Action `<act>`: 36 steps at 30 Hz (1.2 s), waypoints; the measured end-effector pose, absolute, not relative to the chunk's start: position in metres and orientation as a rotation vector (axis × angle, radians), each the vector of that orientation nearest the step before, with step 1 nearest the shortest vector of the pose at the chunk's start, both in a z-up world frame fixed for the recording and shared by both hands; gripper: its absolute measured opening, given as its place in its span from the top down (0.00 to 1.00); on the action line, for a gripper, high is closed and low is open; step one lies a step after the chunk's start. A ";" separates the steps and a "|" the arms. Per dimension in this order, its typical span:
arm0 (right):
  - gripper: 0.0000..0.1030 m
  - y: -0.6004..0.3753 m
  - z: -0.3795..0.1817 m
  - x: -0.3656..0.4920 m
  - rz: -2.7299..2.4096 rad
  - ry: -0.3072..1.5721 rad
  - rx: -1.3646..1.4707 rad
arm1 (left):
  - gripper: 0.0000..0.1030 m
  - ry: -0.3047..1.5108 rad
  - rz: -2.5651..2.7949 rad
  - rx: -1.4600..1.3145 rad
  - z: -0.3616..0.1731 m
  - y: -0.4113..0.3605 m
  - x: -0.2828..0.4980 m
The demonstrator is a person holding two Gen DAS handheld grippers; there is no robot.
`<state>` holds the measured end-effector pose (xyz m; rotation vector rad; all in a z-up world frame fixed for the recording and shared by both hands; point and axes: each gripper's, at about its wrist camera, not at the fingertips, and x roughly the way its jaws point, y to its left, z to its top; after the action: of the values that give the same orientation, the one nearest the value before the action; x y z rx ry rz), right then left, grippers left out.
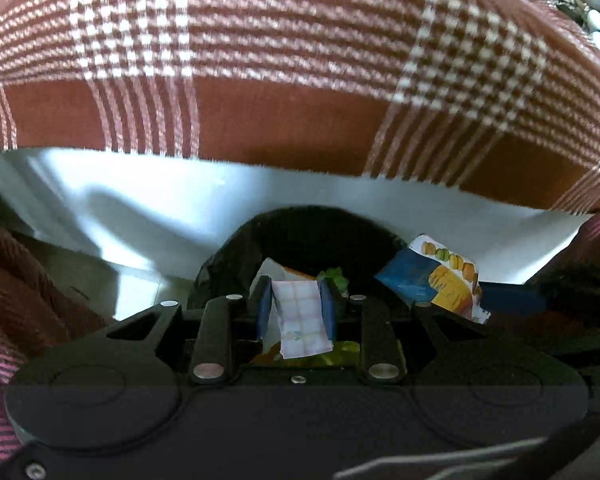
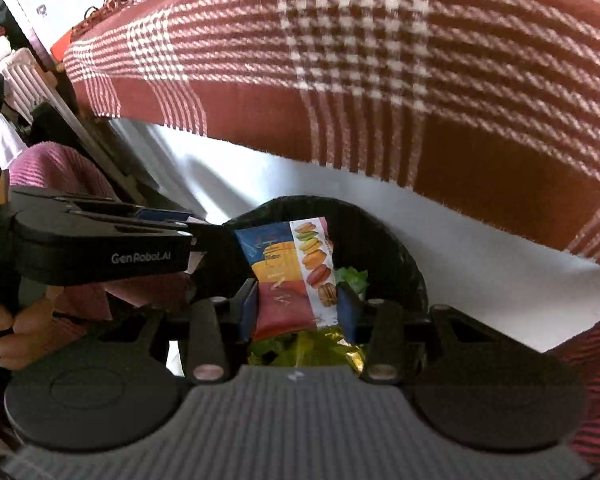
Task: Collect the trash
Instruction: 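Carry the tissue and snack packet down into the black bin, then open both tools over the bin to drop the tissue and snack packet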
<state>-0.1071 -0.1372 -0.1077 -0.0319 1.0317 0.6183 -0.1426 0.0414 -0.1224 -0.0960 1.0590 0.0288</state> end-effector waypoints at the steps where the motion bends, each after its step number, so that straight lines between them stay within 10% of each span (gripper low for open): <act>1: 0.54 -0.137 -0.109 -0.107 0.619 1.034 -0.034 | 0.76 1.068 0.029 -0.096 -0.125 0.042 -0.142; 15: 0.52 -0.128 -0.117 -0.104 0.617 1.054 -0.041 | 0.76 1.117 0.022 -0.099 -0.135 0.040 -0.139; 24: 0.34 -0.131 -0.116 -0.105 0.613 1.049 -0.049 | 0.54 1.093 0.004 -0.090 -0.130 0.037 -0.142; 36: 0.30 -0.132 -0.110 -0.109 0.597 1.035 -0.053 | 0.49 1.092 0.000 -0.077 -0.125 0.037 -0.144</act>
<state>-0.1086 -0.1321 -0.1104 -0.0528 1.0346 0.5967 -0.1439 0.0372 -0.1249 -0.0766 1.0918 0.0000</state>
